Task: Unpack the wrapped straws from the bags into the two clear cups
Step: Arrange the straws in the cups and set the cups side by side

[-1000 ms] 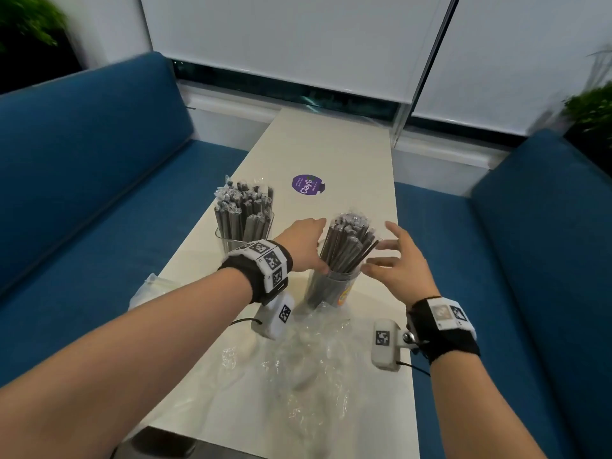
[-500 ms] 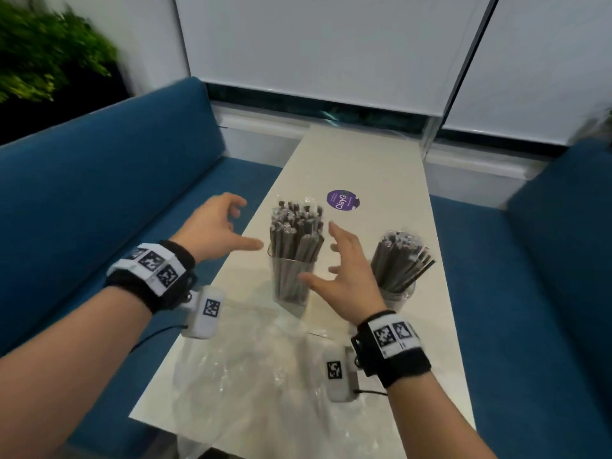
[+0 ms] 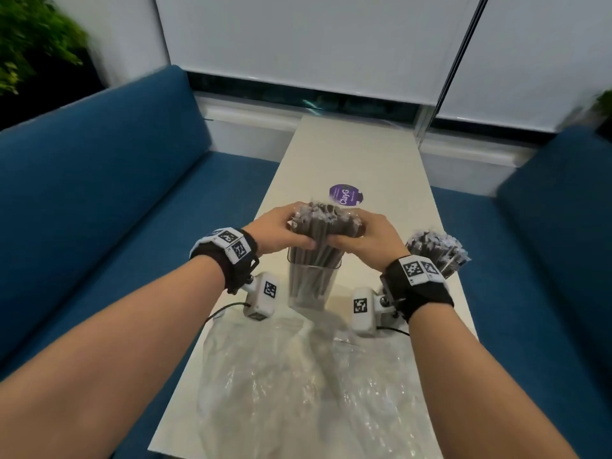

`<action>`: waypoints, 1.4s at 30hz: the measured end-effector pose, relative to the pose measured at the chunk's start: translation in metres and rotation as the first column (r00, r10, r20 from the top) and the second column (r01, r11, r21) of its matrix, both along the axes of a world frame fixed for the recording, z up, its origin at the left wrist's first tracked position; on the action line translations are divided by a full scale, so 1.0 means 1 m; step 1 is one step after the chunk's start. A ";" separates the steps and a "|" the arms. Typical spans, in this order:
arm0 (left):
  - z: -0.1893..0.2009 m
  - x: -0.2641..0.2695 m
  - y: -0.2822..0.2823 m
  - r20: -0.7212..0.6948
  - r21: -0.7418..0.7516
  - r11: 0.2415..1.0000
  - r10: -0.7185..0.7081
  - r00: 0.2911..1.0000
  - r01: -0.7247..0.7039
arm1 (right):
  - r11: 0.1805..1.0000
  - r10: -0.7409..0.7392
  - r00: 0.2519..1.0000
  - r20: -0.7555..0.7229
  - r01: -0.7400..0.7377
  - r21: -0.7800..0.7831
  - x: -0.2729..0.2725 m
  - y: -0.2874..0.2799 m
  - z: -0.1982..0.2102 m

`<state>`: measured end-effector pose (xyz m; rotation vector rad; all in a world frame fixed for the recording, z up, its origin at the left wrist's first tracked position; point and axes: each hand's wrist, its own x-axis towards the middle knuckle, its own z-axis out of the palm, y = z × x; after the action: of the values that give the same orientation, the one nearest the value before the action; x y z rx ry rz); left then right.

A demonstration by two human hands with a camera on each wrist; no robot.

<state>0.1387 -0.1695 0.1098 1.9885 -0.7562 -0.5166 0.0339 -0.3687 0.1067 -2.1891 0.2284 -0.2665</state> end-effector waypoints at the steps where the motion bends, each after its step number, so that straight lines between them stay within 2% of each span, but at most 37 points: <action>1: 0.001 0.002 0.000 -0.049 -0.042 0.999 0.017 0.999 -0.019 | 0.998 -0.042 0.999 0.032 0.040 0.051 0.001 0.000 -0.001; 3: 0.002 0.002 0.000 -0.060 -0.038 0.999 0.018 0.998 -0.021 | 0.987 -0.099 0.994 0.044 0.092 0.133 0.001 0.001 -0.006; 7: -0.002 0.001 0.006 0.010 0.087 0.996 -0.027 1.000 0.026 | 0.994 -0.042 0.999 -0.012 0.043 0.102 -0.012 0.003 -0.022; 9: -0.002 0.001 0.009 0.021 0.104 0.994 -0.042 0.999 0.040 | 0.989 -0.082 0.996 0.019 0.079 0.126 -0.015 0.005 -0.027; 11: 0.002 -0.002 0.010 0.014 0.120 0.988 -0.102 0.995 0.099 | 0.986 -0.103 0.995 -0.012 0.104 0.129 -0.012 0.007 -0.028; 14: 0.005 -0.009 0.005 0.027 0.166 0.965 -0.208 0.978 0.201 | 0.998 0.005 0.991 -0.132 -0.012 -0.055 -0.009 0.014 -0.021; 16: 0.002 -0.012 0.000 0.069 0.172 0.964 -0.219 0.973 0.204 | 0.995 0.086 0.987 -0.138 -0.092 -0.038 -0.011 0.017 -0.016; 19: -0.002 -0.009 -0.001 0.072 0.101 0.986 -0.143 0.987 0.135 | 0.990 0.144 0.982 -0.124 -0.142 0.021 -0.010 0.022 -0.012; 23: -0.001 -0.001 0.008 0.008 -0.003 0.998 -0.066 0.998 0.066 | 0.998 0.000 0.999 -0.040 -0.003 -0.070 -0.005 0.015 -0.008; 25: -0.001 0.004 0.013 -0.036 -0.039 0.999 -0.016 0.999 0.015 | 0.998 -0.047 0.999 -0.013 0.047 -0.049 -0.005 0.010 -0.004; 29: -0.008 0.010 0.026 -0.078 0.002 1.000 0.025 0.997 -0.025 | 0.985 0.032 0.986 -0.161 -0.058 -0.161 -0.009 0.009 -0.010; 31: -0.011 0.009 0.029 -0.090 0.019 0.999 0.030 0.996 -0.028 | 0.993 -0.001 0.989 -0.145 -0.016 -0.113 -0.013 0.008 -0.015; 34: -0.011 0.003 0.024 -0.060 0.013 1.000 0.029 0.998 -0.028 | 0.997 -0.020 0.997 -0.071 0.025 0.077 -0.015 0.010 -0.018; 37: -0.009 -0.003 0.015 -0.032 -0.035 0.998 0.058 0.998 -0.059 | 0.996 -0.052 0.999 0.014 0.051 0.070 -0.013 0.014 -0.012; 39: -0.009 -0.005 0.014 -0.044 -0.039 0.996 0.077 0.996 -0.079 | 0.997 -0.043 0.999 0.013 0.042 0.071 -0.012 0.013 -0.009; 42: -0.009 -0.005 0.017 0.020 0.089 0.995 0.043 0.999 -0.045 | 0.999 -0.002 0.998 -0.066 0.005 0.042 -0.019 0.016 -0.009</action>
<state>0.1334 -0.1523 0.1008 2.0909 -0.7093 -0.5150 0.0148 -0.3525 0.0982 -2.1583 0.2722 -0.1905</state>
